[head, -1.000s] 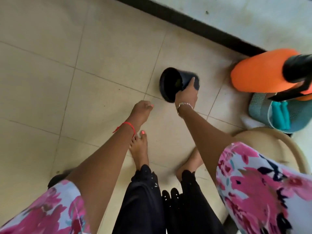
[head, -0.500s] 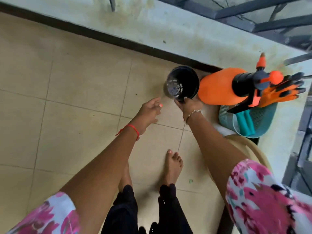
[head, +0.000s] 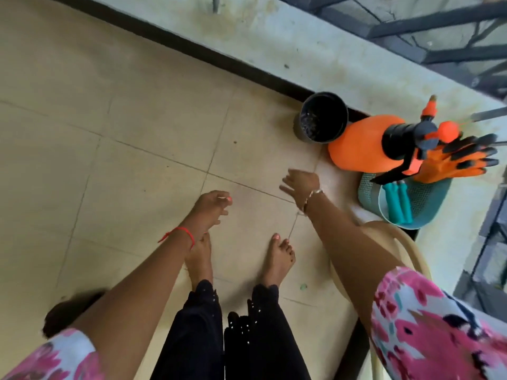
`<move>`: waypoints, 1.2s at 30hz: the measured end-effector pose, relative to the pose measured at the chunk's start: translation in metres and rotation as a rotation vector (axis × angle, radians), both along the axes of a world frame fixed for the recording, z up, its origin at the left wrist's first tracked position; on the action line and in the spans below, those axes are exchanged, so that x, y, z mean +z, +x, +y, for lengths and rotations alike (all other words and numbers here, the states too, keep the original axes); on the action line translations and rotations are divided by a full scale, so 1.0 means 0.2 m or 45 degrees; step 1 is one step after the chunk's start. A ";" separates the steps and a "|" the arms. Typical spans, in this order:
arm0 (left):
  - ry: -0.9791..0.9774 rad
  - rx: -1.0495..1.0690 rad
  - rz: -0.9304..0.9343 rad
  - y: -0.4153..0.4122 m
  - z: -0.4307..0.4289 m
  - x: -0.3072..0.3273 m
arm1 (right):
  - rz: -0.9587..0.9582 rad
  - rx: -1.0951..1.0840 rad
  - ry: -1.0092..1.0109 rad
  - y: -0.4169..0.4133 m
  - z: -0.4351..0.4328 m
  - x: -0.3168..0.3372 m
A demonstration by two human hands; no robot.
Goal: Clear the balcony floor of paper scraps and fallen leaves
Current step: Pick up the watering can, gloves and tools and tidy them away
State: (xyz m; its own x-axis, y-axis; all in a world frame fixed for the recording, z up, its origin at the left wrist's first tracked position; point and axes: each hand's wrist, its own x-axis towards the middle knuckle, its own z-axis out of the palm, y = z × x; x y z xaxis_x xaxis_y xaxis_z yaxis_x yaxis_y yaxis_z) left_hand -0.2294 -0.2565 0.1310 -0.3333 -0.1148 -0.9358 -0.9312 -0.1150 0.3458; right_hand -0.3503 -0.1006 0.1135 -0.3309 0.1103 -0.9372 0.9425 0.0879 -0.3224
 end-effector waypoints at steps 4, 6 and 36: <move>-0.123 -0.119 0.028 0.20 -0.08 0.14 | 0.091 0.799 0.188 0.28 -0.14 0.15; -0.157 -0.166 0.032 0.32 -0.13 0.23 | 0.172 1.309 0.280 0.40 -0.22 0.24; -0.468 0.423 -0.204 2.54 -0.61 -0.07 | 0.598 2.806 0.110 2.23 -1.20 -0.09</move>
State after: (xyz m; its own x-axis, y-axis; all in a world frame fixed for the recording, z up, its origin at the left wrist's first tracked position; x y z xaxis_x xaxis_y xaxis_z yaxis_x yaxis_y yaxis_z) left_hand 0.2796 -0.3781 0.1167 -0.0785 -0.5206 -0.8502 -0.9096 -0.3116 0.2748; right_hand 0.0957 -0.3409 0.0965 -0.0819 -0.6004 -0.7955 -0.7308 0.5789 -0.3617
